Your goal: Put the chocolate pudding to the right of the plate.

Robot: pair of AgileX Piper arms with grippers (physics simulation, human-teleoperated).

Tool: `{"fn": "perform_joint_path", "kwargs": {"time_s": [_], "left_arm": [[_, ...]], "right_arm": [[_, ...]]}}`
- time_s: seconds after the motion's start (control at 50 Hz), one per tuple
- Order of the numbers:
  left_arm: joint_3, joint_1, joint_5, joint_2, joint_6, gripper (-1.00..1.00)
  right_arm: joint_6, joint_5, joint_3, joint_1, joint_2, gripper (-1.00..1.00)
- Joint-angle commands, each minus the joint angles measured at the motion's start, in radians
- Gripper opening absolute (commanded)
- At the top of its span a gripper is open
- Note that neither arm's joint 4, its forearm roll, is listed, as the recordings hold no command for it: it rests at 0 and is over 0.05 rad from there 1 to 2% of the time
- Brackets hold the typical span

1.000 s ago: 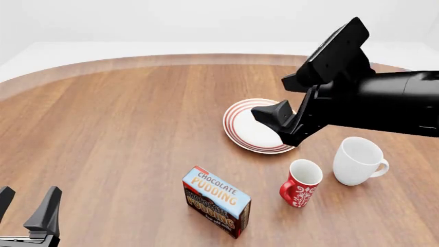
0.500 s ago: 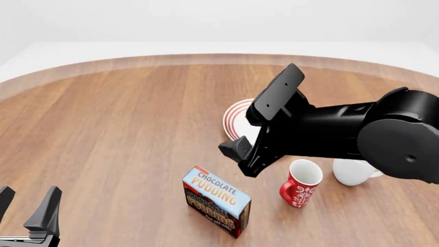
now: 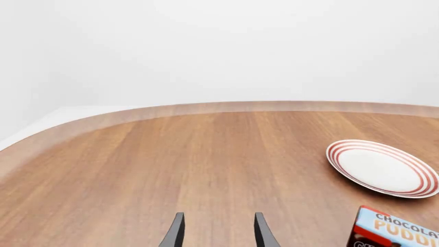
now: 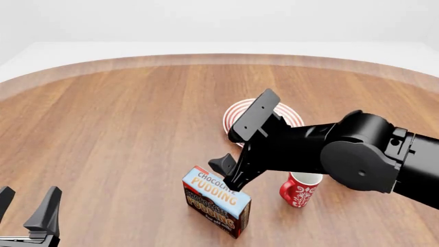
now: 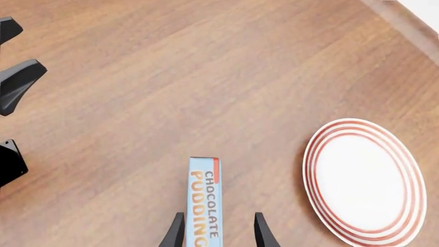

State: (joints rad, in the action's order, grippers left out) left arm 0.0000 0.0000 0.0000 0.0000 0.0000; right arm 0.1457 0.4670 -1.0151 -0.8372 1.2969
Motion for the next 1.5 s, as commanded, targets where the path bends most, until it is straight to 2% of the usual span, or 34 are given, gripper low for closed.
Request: {"fn": "perform_joint_path", "kwargs": {"time_s": [0.02,0.58,1.12,1.5], "left_arm": [[0.0,0.0,0.0,0.0,0.0,1.0],[0.0,0.0,0.0,0.0,0.0,1.0],[0.0,0.0,0.0,0.0,0.0,1.0],[0.0,0.0,0.0,0.0,0.0,1.0]], "right_arm": [[-0.007,-0.048,0.023,-0.006,0.052,1.0],[-0.053,-0.104,0.041,-0.042,0.123,1.0],[-0.085,-0.167,0.099,-0.03,0.186,1.0],[-0.142,-0.217,0.13,-0.043,0.235,1.0]]}}
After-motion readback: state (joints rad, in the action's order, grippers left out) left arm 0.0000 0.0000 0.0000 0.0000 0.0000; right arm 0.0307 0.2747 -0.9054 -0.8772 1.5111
